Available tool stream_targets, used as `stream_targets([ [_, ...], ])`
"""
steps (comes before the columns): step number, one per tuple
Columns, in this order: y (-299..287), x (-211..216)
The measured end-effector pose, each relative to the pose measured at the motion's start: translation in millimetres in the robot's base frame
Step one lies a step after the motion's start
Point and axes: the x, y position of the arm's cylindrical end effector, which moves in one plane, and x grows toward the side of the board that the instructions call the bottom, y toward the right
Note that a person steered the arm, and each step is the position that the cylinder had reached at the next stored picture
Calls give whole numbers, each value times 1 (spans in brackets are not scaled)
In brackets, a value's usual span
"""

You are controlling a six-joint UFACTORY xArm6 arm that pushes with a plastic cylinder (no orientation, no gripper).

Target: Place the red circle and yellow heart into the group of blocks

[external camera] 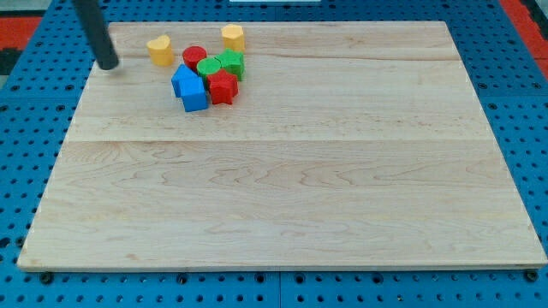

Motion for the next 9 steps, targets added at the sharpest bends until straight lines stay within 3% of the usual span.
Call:
stream_targets([
  [1,42,-57],
  [3,115,-53],
  [5,113,-26],
  [7,46,-36],
  [9,73,-5],
])
